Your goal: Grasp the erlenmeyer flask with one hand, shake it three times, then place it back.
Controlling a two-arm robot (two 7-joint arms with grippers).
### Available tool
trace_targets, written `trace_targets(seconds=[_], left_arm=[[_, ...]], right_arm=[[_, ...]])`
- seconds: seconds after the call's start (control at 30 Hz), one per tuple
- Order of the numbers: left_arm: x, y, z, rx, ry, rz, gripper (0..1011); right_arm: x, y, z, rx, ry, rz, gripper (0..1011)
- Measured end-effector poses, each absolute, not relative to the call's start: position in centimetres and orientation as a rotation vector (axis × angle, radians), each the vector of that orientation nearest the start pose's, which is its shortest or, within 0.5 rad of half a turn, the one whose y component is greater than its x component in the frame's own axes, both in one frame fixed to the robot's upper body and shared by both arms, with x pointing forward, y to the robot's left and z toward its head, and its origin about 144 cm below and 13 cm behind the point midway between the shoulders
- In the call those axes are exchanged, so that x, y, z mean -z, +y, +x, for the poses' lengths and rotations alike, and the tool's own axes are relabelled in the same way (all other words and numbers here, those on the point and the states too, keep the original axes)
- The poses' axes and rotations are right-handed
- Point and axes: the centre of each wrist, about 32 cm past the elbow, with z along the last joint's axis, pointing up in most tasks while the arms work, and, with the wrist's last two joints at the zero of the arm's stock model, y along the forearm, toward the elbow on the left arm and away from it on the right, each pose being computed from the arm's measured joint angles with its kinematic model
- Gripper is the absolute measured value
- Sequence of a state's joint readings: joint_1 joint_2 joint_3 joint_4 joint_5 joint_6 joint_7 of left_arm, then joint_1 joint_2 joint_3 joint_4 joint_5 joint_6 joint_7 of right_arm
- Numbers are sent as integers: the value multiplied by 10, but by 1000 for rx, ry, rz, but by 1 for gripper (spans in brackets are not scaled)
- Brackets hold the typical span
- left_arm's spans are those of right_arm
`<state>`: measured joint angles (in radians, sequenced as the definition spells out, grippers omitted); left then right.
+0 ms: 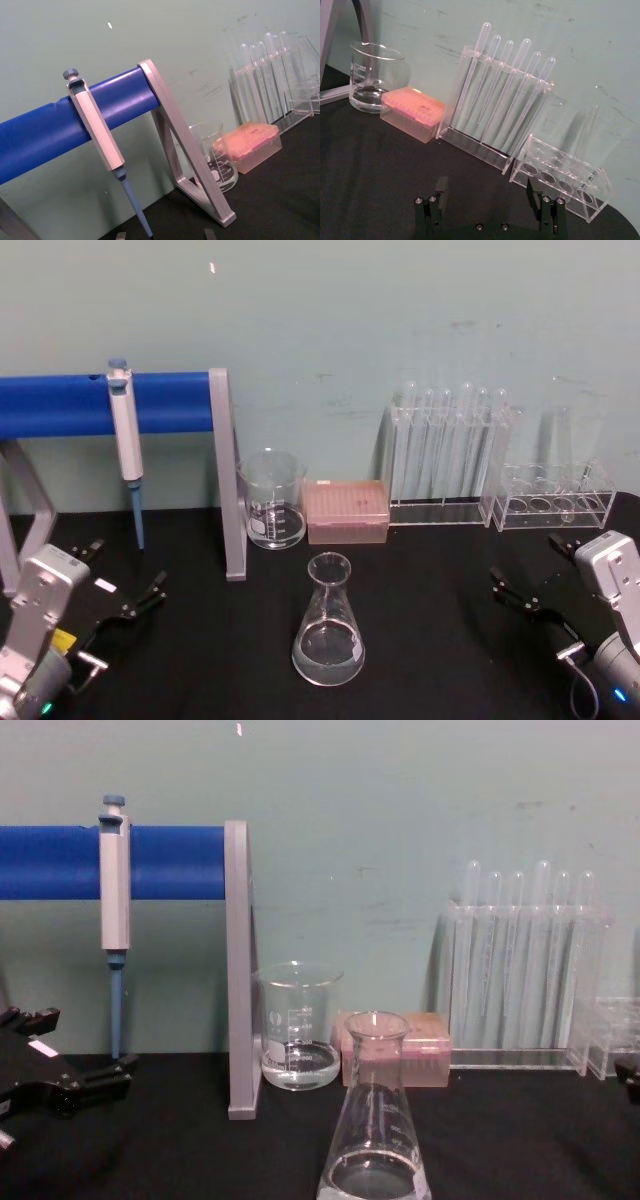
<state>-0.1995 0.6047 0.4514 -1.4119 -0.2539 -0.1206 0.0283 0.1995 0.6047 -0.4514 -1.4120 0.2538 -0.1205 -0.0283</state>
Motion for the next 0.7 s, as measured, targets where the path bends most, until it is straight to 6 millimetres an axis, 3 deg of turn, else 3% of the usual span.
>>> trace_targets(seconds=[0.7], left_arm=[[-1140,310,489,-1248,-285,304,1001]], right_arm=[[-1140,-310,489,1248,-285,-305,1003]])
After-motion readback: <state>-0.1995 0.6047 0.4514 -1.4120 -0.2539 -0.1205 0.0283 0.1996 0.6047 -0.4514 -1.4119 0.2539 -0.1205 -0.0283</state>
